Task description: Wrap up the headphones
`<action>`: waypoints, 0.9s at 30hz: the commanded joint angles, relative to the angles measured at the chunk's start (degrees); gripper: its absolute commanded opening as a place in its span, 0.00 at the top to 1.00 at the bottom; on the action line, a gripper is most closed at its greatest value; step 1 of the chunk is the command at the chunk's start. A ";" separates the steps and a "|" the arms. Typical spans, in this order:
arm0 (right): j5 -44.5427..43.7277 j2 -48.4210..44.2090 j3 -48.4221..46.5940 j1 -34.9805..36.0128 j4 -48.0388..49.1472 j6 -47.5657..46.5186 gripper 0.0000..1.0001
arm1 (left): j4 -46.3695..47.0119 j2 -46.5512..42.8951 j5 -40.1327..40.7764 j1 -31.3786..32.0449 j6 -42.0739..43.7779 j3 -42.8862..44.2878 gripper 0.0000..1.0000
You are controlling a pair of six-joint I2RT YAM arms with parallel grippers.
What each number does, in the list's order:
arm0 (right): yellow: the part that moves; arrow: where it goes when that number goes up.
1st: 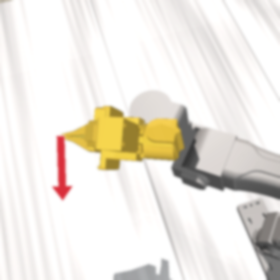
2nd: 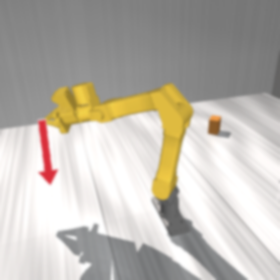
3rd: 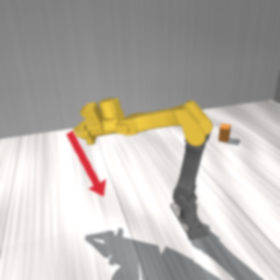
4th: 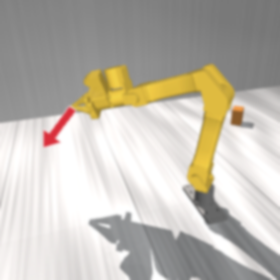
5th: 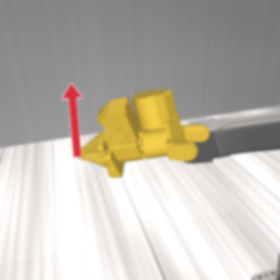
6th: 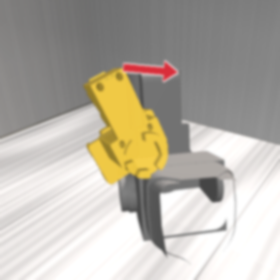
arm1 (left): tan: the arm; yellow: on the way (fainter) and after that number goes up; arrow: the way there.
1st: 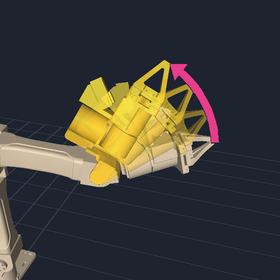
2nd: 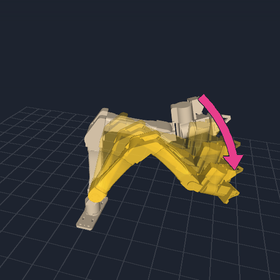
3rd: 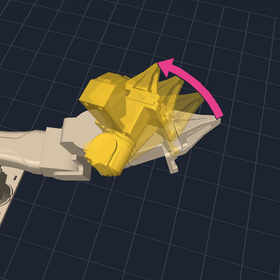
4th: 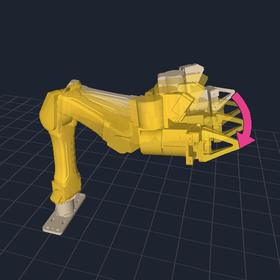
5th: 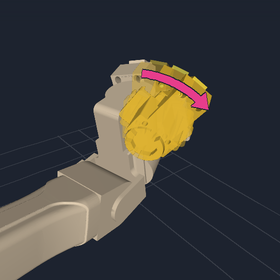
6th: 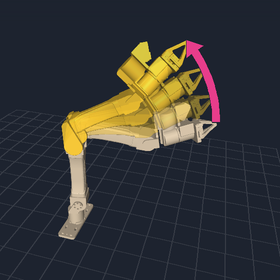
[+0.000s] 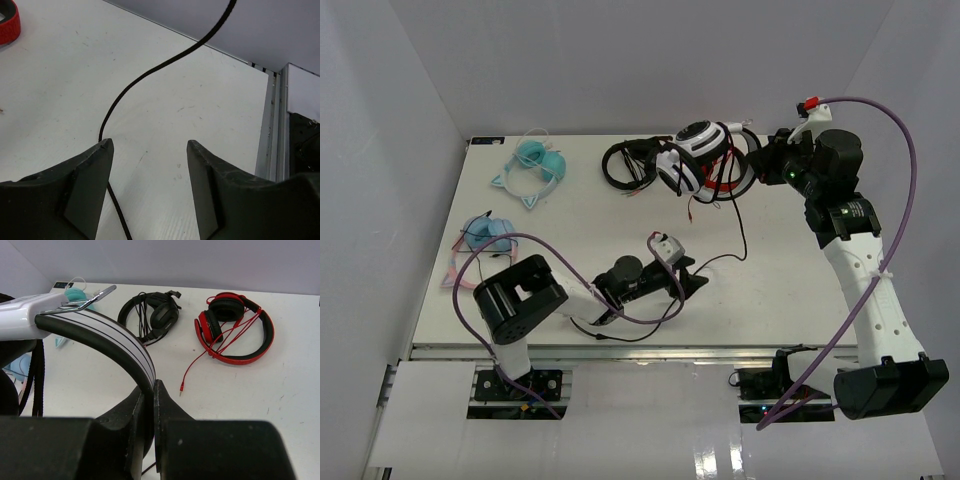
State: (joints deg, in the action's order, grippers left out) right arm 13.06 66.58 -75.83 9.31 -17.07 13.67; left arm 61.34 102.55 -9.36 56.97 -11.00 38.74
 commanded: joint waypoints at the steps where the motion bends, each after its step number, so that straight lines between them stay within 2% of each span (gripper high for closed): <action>1: 3.35 -0.72 -1.57 -0.25 4.91 4.17 0.92 | 9.76 -0.75 -1.58 1.78 5.30 -1.92 0.11; 3: 3.78 -0.66 -1.92 -0.25 4.62 4.17 0.92 | 3.85 -0.07 -2.44 2.47 10.66 -0.25 0.07; 6: 4.68 -0.73 -2.37 -0.25 4.34 4.24 0.92 | -4.89 1.94 -2.80 2.87 21.33 4.32 0.07; 9: 5.96 -1.00 -2.40 -0.25 4.00 4.18 0.92 | -11.17 4.20 -0.73 2.89 28.30 8.72 0.07; 12: 7.19 -1.47 -2.30 -0.25 3.89 3.99 0.92 | -12.24 6.95 0.49 2.21 34.54 10.37 0.07; 17: 8.56 -2.07 -2.47 -0.25 3.71 4.16 0.92 | -18.07 11.48 -1.90 0.35 36.48 17.10 0.07; 21: 9.73 -2.75 -2.65 -0.32 3.71 4.89 0.92 | -20.91 16.20 -1.82 -0.58 34.73 21.82 0.11; 22: 9.91 -2.85 -2.65 -0.34 3.77 5.02 0.92 | -21.81 16.53 -2.04 -0.69 34.47 23.01 0.13; 23: 10.12 -3.04 -2.65 -0.37 3.77 5.20 0.92 | -22.53 17.42 -2.57 -0.75 33.89 24.24 0.19; 27: 10.84 -3.84 -2.72 -0.86 3.80 5.99 0.92 | -22.41 20.22 -3.23 -0.87 31.23 26.07 0.54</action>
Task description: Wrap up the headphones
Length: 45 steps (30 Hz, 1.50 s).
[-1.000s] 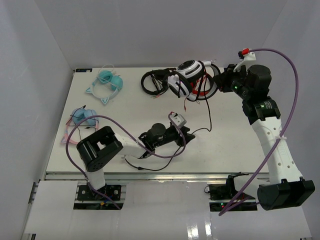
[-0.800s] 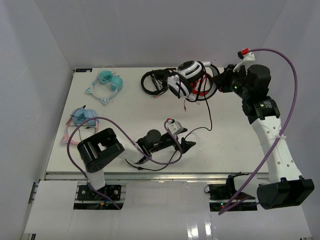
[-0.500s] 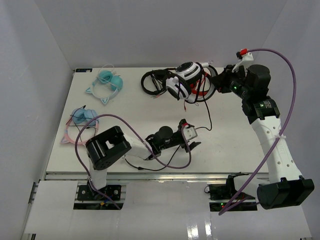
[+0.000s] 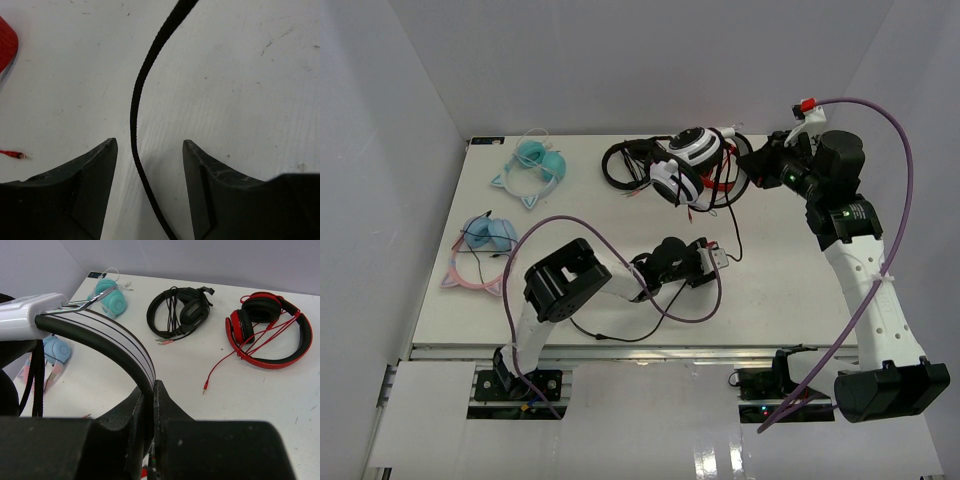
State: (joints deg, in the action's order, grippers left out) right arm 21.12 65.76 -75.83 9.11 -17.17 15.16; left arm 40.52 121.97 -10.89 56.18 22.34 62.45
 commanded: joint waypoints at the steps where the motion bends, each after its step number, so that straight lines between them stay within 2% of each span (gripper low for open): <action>1: 3.26 -3.15 -2.77 -0.87 3.90 4.82 0.92 | -1.45 1.13 -1.63 -0.16 -2.56 2.30 0.61; 6: 5.16 -3.98 -3.18 -1.92 3.81 6.20 0.92 | -1.94 2.22 -2.74 -0.63 -4.00 1.96 0.94; 8: 5.42 -4.25 -3.22 -2.48 3.72 6.32 0.92 | -1.68 2.12 -3.07 -0.77 -4.81 1.21 1.00; 15: 4.07 -4.77 -2.18 -2.87 2.86 3.26 0.92 | 1.80 -5.35 -3.59 -2.13 -5.24 -7.15 1.00; 20: 5.17 -5.47 -1.99 -2.87 1.88 -0.98 0.92 | 4.78 -15.33 -6.42 -7.24 -5.75 -20.27 1.00; 25: -2.02 -5.32 -1.93 -2.95 0.98 -4.70 0.92 | 4.08 -26.76 -13.16 -9.85 -4.22 -29.20 1.00; 30: -5.87 -2.69 -1.51 -3.11 0.47 -5.95 0.92 | -2.81 -33.62 -18.17 -9.68 -0.37 -30.98 1.00; 37: -7.54 -0.72 -1.25 -3.67 0.73 -7.43 0.92 | -8.81 -40.31 -18.21 -9.96 3.98 -33.08 1.00; 40: -4.61 -0.59 -1.33 -4.10 0.73 -8.14 0.92 | -10.65 -39.16 -18.16 -10.66 5.84 -32.38 1.00; 45: 6.95 -2.45 -1.34 -4.80 0.99 -11.94 0.92 | -13.87 -34.41 -18.28 -12.81 7.70 -28.84 1.00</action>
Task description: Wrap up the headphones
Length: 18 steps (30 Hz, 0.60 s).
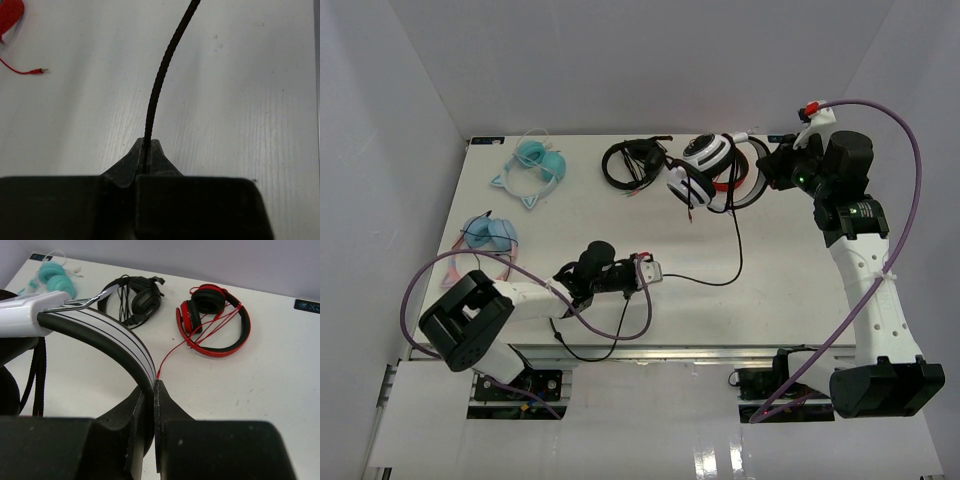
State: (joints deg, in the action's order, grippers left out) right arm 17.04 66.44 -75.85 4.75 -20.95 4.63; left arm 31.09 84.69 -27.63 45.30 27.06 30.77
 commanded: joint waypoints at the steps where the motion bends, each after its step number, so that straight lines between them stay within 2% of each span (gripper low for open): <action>1: 13.10 -3.78 -1.31 -0.51 4.57 -2.92 0.92 | -4.67 3.48 -1.89 -2.73 3.14 3.65 1.00; 12: 23.49 -6.76 1.82 -1.76 0.89 -18.24 0.92 | -8.96 2.92 -5.93 -11.74 4.83 8.41 1.00; 18: 26.77 -6.72 0.10 -1.76 -7.50 -30.73 0.92 | -13.55 2.22 -5.97 -15.69 6.41 10.29 1.00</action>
State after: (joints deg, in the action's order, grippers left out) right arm 38.84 60.40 -74.04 3.33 -24.30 -17.51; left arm 21.47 89.43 -31.22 31.88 31.51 38.64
